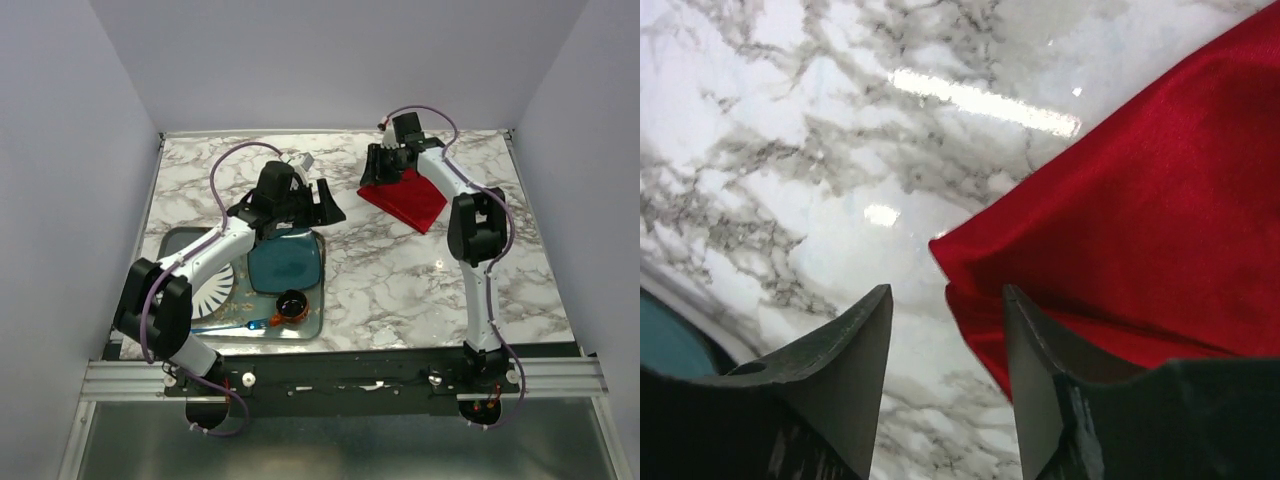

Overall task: Fold the napkin, place the utensils inside, and roll it up
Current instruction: Fold the napkin

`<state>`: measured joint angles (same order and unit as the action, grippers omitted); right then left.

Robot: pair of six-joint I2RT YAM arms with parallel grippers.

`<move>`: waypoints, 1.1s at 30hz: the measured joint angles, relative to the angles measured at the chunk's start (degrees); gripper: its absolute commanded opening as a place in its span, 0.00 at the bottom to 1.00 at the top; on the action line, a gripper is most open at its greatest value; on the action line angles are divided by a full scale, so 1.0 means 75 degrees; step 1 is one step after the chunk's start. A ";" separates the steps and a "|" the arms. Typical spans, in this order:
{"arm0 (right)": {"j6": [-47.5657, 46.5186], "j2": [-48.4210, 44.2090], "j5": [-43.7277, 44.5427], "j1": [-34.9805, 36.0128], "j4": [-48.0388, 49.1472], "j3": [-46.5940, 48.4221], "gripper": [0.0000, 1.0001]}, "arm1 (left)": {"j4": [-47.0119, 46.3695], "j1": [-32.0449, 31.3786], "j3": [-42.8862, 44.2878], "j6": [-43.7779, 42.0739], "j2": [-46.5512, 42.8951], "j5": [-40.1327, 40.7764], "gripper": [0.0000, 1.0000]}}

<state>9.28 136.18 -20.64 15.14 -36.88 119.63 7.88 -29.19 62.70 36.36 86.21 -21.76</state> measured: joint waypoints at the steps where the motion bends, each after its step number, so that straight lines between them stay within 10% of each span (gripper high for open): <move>1: 0.0207 -0.0166 -0.0099 -0.0017 0.0163 -0.0245 0.61 | -0.0204 -0.0003 -0.0026 0.0122 0.0114 -0.0003 0.78; 14: 0.1055 -0.4715 -0.0335 -0.1848 0.1387 -0.4622 0.62 | -0.3643 -0.0239 0.1457 0.1903 0.3885 -0.0087 0.27; 23: 0.1702 -0.3579 -0.0892 -0.3054 0.1947 -0.5234 0.39 | -0.5502 -0.0536 0.3558 0.2955 0.5936 -0.0286 0.14; 33: 0.2171 -0.2352 -0.1413 -0.3520 0.2358 -0.4377 0.33 | -0.4919 -0.0417 0.5053 0.3372 0.7219 -0.0172 0.00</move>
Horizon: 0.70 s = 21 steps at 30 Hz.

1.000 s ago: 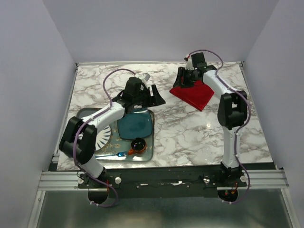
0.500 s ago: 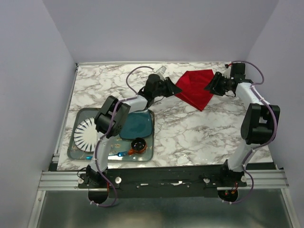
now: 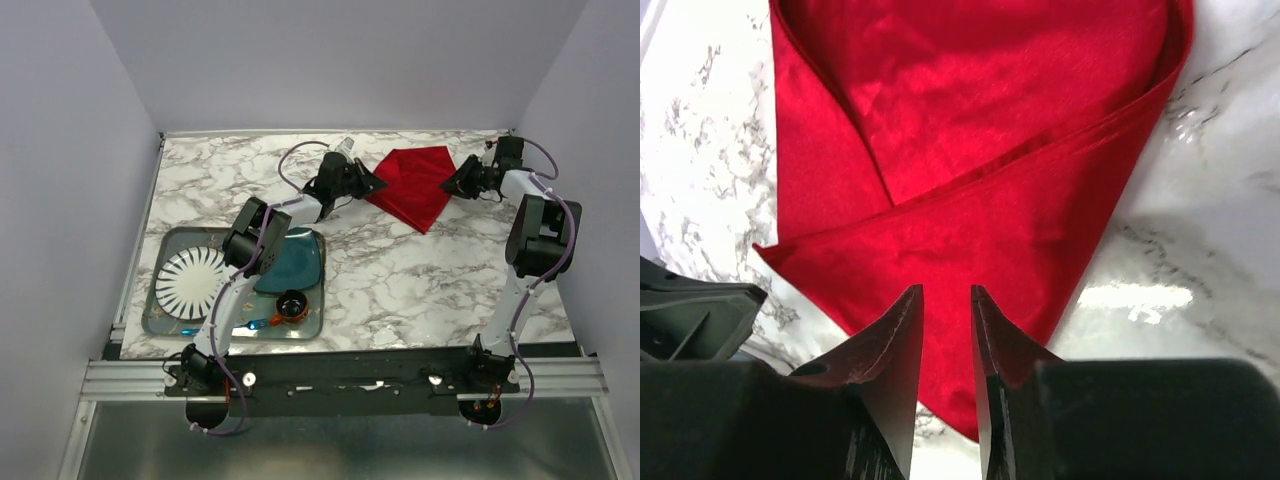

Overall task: Fold the napkin, place the utensils inside, and roll it up
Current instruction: Fold the napkin

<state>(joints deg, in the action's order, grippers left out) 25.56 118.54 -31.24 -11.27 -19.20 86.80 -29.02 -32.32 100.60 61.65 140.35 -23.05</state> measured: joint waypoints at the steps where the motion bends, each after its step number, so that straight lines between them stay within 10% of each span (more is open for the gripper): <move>1: 0.0029 0.0093 -0.0047 -0.0044 0.0047 0.0052 0.33 | 0.0175 0.0044 0.0029 0.0055 0.0050 0.0052 0.00; 21: 0.0746 0.1454 0.0038 -0.0347 -0.0017 0.1314 0.29 | 0.1142 0.0481 0.0032 0.0221 0.0306 0.0245 0.00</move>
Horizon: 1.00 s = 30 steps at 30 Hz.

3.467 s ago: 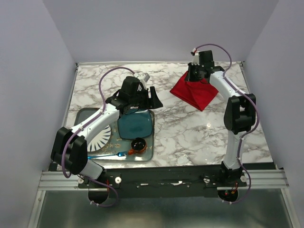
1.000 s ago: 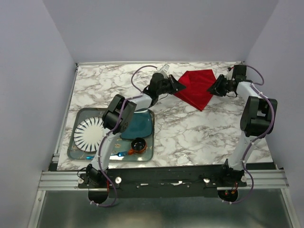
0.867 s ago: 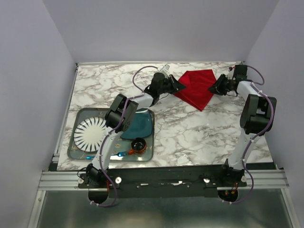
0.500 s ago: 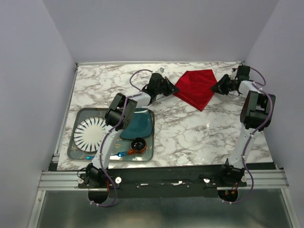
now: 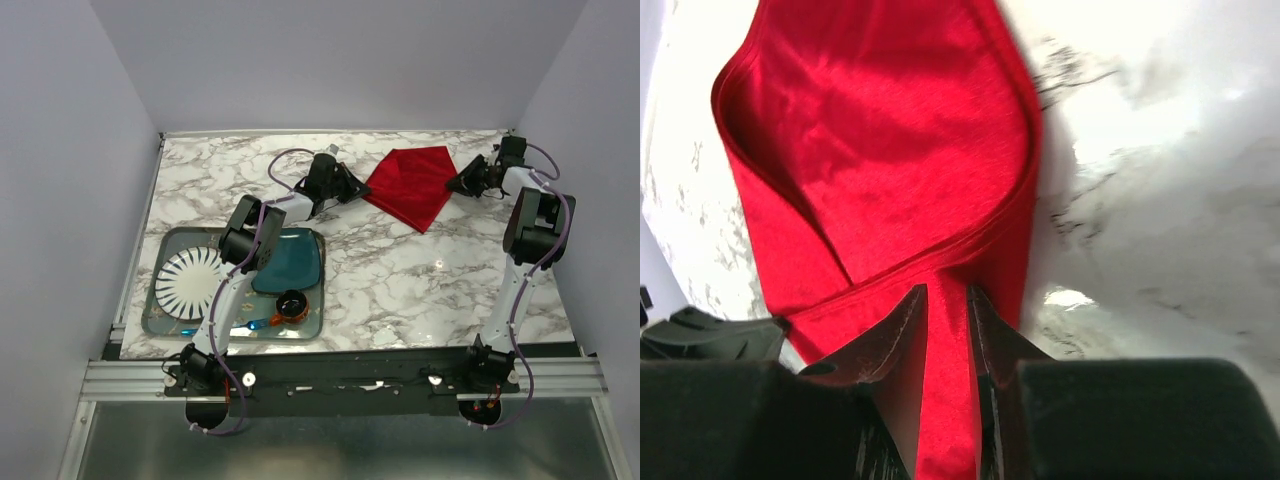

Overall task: Fold the napkin, place the utensils inside, and roll it up
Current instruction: Fold the napkin

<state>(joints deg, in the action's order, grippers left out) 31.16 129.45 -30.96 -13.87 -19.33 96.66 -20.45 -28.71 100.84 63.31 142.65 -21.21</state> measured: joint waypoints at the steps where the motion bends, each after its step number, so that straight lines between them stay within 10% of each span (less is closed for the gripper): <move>1: 0.0052 0.0044 0.0032 -0.0026 -0.0038 0.0044 0.29 | 0.0000 0.0000 0.0000 0.0000 0.0000 0.0000 0.00; 12: -0.0009 0.0705 0.0172 -0.0341 -0.0583 0.1145 0.41 | 0.0064 0.0000 0.0160 -0.0003 0.0058 -0.0006 0.02; 21: -0.1574 -0.0423 0.1387 -0.0076 -0.1058 0.0766 0.63 | 0.0769 0.0006 0.0484 -0.0300 -0.0020 -0.0119 0.49; 30: -0.2629 -0.4083 0.4596 0.2999 -0.0965 -0.1743 0.70 | 0.2801 0.0122 -0.0321 -0.0863 -0.2527 -0.0236 0.76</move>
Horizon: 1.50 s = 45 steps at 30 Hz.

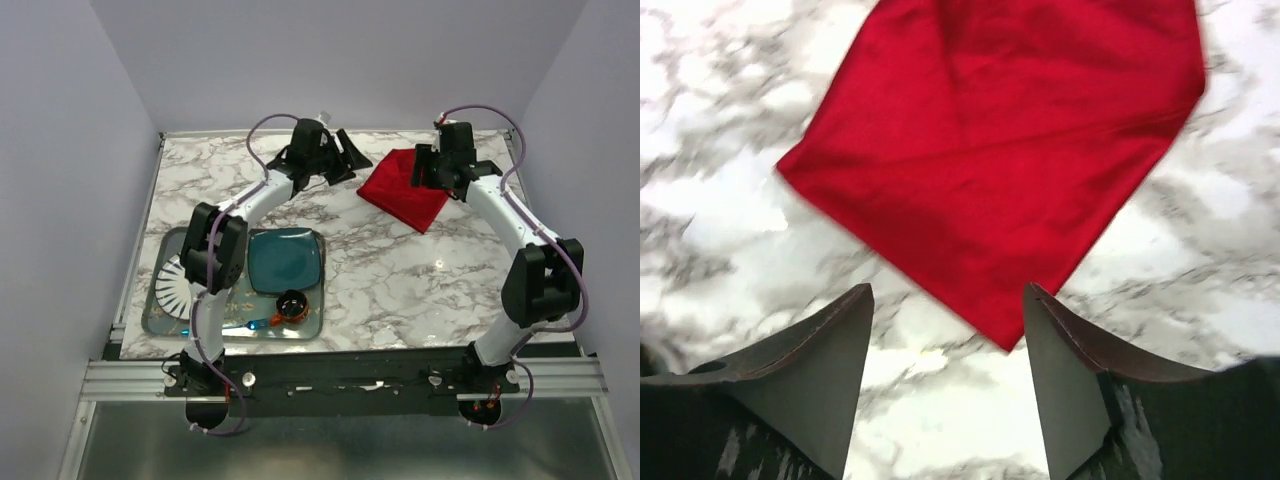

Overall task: Fold the napkin, place the utensils inside, and roll it up
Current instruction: Fold the napkin

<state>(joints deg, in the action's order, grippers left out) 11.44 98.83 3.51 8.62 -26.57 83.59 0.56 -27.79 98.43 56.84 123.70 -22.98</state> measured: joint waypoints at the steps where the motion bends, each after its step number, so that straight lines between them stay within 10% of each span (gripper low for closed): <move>1: -0.0026 -0.0195 0.0052 0.0233 0.0003 -0.0178 0.73 | 0.0087 0.0015 -0.0117 -0.0044 -0.0356 -0.0006 0.76; 22: -0.4354 0.0959 0.2116 0.2480 0.0245 -0.1349 0.66 | 0.0638 0.0347 -0.4806 -0.0385 -0.4881 0.0061 0.72; 26: -0.3812 0.1139 0.2151 0.2509 0.0271 -0.1058 0.46 | 0.0437 0.0388 -0.5056 -0.0399 -0.4884 -0.0038 0.70; 33: -0.1268 0.1367 0.1501 0.1472 0.0408 0.0227 0.40 | -0.0102 0.0391 -0.5342 -0.0376 -0.4774 -0.0367 0.68; 38: 0.0294 0.2296 0.0210 0.0283 0.0300 0.1090 0.03 | -0.0440 0.0283 -0.5298 -0.0335 -0.4331 -0.0545 0.67; 45: 0.0944 0.3357 -0.0679 -0.0111 -0.0140 0.1824 0.01 | -0.0542 -0.0117 -0.4916 -0.0254 -0.3797 -0.0629 0.66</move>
<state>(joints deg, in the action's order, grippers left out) 18.52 124.01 -1.58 7.79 -27.62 97.27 -3.51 -28.67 61.56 54.94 95.22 -27.70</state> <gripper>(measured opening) 0.012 0.665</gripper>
